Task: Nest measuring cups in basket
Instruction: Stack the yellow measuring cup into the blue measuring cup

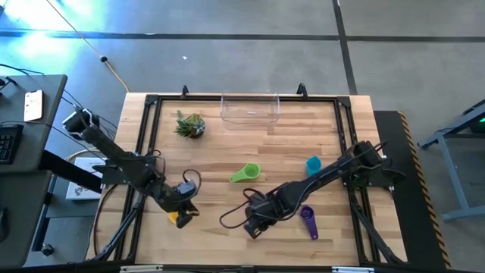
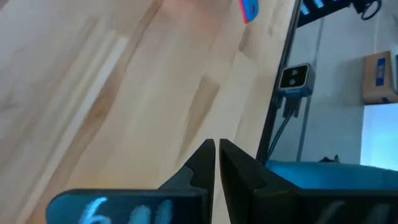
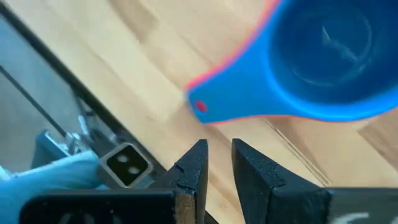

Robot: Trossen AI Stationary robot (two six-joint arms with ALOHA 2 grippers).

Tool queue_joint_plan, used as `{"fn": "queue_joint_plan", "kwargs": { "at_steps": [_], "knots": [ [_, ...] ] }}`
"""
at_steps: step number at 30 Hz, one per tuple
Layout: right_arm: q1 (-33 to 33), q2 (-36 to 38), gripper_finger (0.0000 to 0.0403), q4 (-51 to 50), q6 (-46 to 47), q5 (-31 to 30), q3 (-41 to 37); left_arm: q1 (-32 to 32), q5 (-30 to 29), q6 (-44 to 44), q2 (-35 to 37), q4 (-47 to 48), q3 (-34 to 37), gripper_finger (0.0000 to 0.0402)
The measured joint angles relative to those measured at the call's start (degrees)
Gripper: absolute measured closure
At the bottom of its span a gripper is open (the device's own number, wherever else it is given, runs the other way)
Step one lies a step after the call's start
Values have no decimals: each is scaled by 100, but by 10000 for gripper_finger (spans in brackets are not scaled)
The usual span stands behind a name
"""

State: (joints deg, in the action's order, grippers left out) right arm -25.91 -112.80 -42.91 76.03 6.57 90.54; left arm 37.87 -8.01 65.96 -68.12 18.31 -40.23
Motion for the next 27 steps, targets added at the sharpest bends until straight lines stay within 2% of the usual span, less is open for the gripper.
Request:
{"fn": "queue_joint_plan", "kwargs": {
  "at_steps": [6, 11, 19, 21, 24, 27],
  "knots": [
    [-13, 1, 341, -634, -159, -773, 669, 181, 22, 286, 766, 936, 0, 387],
    [4, 1, 341, -1292, -395, -1267, 1211, 273, 52, 181, 1341, 1666, 2, 387],
    [30, 1, 341, -2153, -494, -2045, 2002, 279, 134, -1492, 1831, 2173, 0, 387],
    [41, 1, 341, -2239, -538, -2155, 2162, 278, 338, -1892, 1836, 2148, 0, 387],
    [68, -1, 341, -2410, -601, -2360, 2389, 270, 629, -2226, 1804, 2198, 0, 387],
    [118, -1, 341, -2573, -625, -2472, 2537, 265, 633, -2350, 1751, 2276, 2, 382]
  ]
}}
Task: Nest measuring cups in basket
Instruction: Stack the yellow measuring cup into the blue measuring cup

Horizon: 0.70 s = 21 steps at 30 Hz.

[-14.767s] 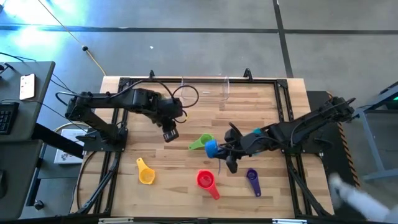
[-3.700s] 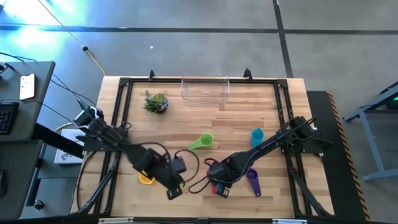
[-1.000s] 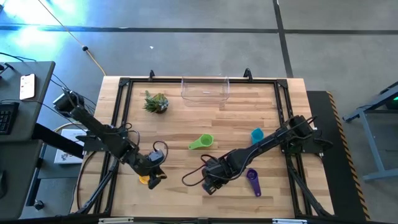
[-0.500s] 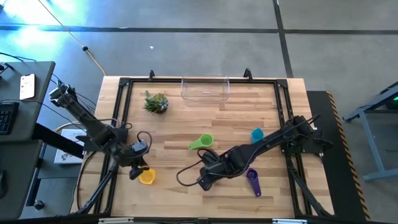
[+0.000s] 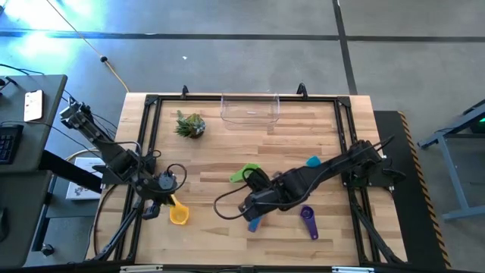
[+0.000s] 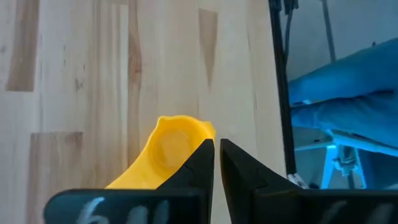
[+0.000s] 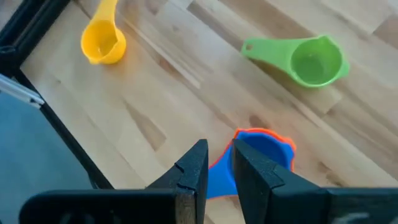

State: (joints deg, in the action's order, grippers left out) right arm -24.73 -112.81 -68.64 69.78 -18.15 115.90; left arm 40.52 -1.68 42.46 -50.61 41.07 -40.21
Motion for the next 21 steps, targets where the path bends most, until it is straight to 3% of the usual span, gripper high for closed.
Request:
{"fn": "queue_joint_plan", "kwargs": {
  "at_steps": [5, 14, 21],
  "knots": [
    [50, 0, 341, 7, -124, -90, 74, -45, -28, -173, -40, 2, 11, 359],
    [76, 0, 341, -58, -124, -90, 69, -272, -310, -410, -393, -131, 13, 283],
    [76, 0, 341, -89, -81, -66, 63, -257, -263, -687, -1087, -218, 15, 288]
  ]
}}
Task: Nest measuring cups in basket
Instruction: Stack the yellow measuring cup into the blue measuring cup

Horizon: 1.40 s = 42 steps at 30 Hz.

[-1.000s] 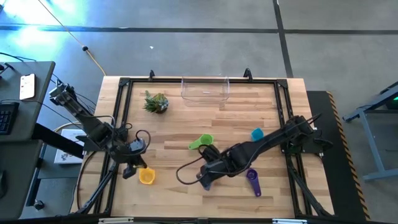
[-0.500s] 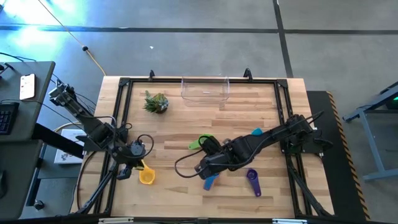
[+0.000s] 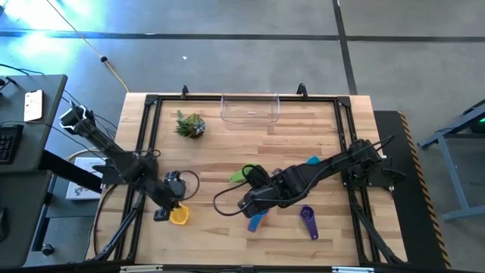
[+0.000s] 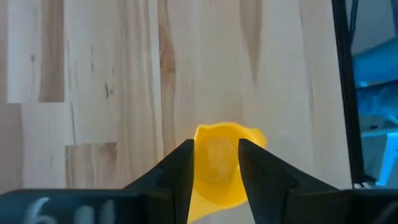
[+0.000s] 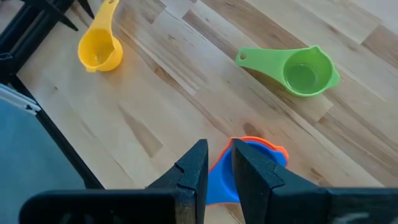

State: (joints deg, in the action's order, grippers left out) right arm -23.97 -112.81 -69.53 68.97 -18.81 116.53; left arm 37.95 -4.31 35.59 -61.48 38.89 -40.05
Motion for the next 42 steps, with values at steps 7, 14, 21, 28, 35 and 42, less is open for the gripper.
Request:
{"fn": "queue_joint_plan", "kwargs": {
  "at_steps": [7, 14, 21, 28, 35, 42],
  "knots": [
    [0, 0, 341, -39, 0, 35, -2, 0, 83, 10, -607, -24, 0, 299],
    [-2, -2, 341, -69, 1, 35, -2, 0, 131, 12, -1090, -221, 0, 300],
    [-4, -2, 341, -110, 2, 35, -4, 0, 124, 12, -1456, -324, -4, 300],
    [-7, -2, 341, -121, 2, 35, -4, -7, 107, -8, -1844, -404, 0, 301],
    [-7, -2, 341, -144, 7, 35, -4, -9, 87, 439, -1964, -513, 0, 342],
    [-7, -2, 341, -194, 64, 46, -4, -11, 60, 1276, -1920, -682, -2, 393]
  ]
}}
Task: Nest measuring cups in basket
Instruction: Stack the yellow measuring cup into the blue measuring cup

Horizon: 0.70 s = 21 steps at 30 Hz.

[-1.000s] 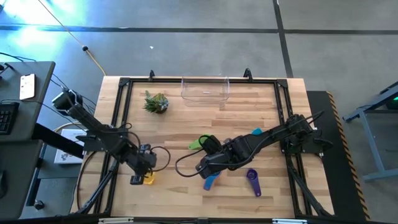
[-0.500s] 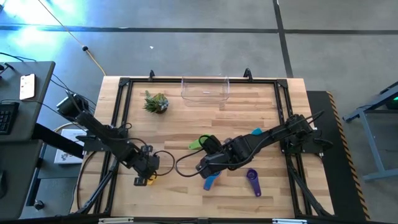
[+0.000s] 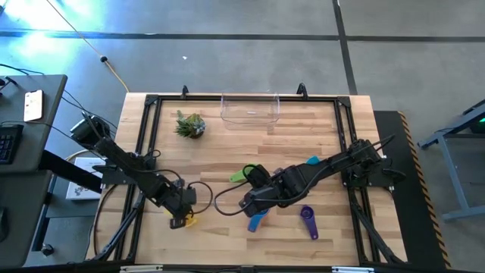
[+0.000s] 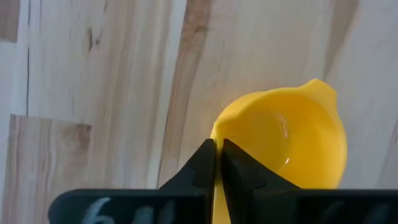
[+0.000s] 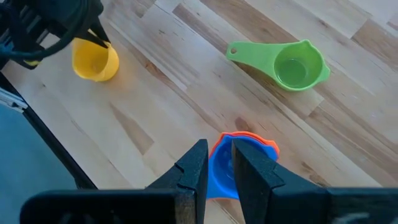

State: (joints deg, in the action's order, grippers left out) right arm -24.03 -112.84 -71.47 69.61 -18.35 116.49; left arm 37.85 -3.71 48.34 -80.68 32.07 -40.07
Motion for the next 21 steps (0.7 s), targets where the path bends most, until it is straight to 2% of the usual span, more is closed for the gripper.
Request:
{"fn": "queue_joint_plan", "kwargs": {
  "at_steps": [7, 14, 17, 21],
  "knots": [
    [0, 0, 341, -295, -42, -11, 0, 0, -18, 780, 0, -85, 0, 397],
    [0, 0, 341, -1415, 307, -31, 0, 0, -80, 1689, 0, -448, 0, 399],
    [0, 0, 341, -1917, 506, -95, -6, -7, -192, 1764, 0, -774, -3, 399],
    [15, 20, 341, -1850, 259, -235, -42, -124, -259, 1805, 0, -933, -139, 400]
  ]
}}
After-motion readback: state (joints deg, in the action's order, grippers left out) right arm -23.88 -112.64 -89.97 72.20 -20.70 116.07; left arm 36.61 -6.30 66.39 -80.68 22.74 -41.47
